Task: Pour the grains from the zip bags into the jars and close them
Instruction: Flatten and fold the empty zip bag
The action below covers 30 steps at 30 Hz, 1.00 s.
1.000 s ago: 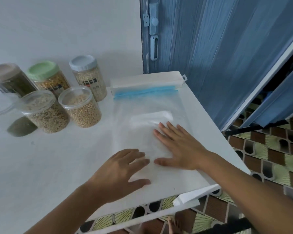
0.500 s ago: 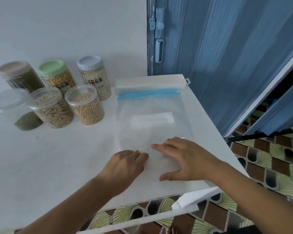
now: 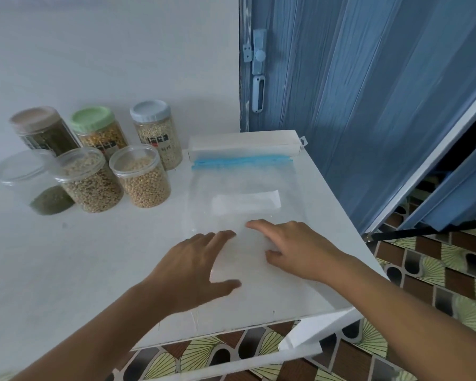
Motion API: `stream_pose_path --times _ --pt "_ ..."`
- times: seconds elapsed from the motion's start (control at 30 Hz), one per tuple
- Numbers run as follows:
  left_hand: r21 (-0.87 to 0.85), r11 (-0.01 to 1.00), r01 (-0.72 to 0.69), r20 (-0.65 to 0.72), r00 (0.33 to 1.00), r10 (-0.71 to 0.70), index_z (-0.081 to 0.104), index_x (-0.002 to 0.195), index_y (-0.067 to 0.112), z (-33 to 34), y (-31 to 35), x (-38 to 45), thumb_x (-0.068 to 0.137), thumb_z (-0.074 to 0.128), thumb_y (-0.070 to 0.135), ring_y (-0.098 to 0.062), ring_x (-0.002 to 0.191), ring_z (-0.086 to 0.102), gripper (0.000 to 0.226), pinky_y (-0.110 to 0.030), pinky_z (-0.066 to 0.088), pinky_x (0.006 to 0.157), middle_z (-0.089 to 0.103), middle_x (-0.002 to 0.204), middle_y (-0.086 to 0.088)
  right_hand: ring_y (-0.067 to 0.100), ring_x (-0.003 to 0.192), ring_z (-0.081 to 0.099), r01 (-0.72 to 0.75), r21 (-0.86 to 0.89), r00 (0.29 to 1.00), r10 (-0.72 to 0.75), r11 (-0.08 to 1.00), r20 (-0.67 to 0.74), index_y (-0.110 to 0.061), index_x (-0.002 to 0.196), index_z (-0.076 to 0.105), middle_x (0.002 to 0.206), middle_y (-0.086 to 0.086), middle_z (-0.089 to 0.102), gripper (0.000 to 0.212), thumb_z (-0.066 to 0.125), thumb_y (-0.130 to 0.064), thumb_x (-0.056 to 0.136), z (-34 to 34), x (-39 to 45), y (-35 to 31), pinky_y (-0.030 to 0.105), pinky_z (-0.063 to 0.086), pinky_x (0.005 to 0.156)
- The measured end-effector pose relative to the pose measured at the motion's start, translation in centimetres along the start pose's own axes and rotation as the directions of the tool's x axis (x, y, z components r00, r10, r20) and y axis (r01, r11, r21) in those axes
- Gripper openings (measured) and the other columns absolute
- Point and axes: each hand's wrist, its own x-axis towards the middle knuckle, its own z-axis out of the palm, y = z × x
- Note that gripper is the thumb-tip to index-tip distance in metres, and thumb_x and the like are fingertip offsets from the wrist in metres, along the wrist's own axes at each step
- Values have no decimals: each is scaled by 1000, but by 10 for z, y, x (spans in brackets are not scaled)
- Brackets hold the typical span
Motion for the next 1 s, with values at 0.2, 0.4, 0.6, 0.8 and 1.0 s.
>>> stream_pose_path --times 0.2,0.4,0.6,0.8,1.0 --pt "120 993 -1 17 1000 -1 23 147 32 -6 0 10 101 55 29 -26 89 66 56 -41 55 82 69 112 2 22 99 63 -48 103 998 44 994 37 -50 145 34 105 5 66 60 60 -27 97 -5 5 6 42 55 86" --pt "-79 985 156 304 944 -125 39 139 40 -44 -18 43 98 66 33 -13 92 60 50 -28 45 79 61 107 8 12 126 50 45 -105 982 -25 993 189 -41 155 37 139 -11 49 67 67 -47 95 -40 12 14 33 44 105" --pt "-294 881 371 540 825 -167 53 140 35 -56 -44 84 91 79 35 -12 115 58 56 -26 48 95 58 129 11 11 112 61 -34 9 951 29 999 309 -42 132 63 125 -16 68 32 62 -41 100 -64 48 30 40 50 104" --pt "-73 974 217 338 924 -180 41 148 43 -61 -38 82 89 73 58 -8 113 53 68 -25 42 92 56 138 11 14 89 64 -157 202 904 58 967 423 -40 98 74 96 -13 72 14 62 -35 102 -49 71 58 35 49 93" --pt "-108 978 180 322 937 -137 52 142 45 -60 -42 80 91 75 50 -3 110 52 56 -16 39 80 58 131 14 8 92 65 -198 276 882 48 941 469 -34 102 77 103 -12 75 14 63 -31 103 -53 73 61 28 47 91"
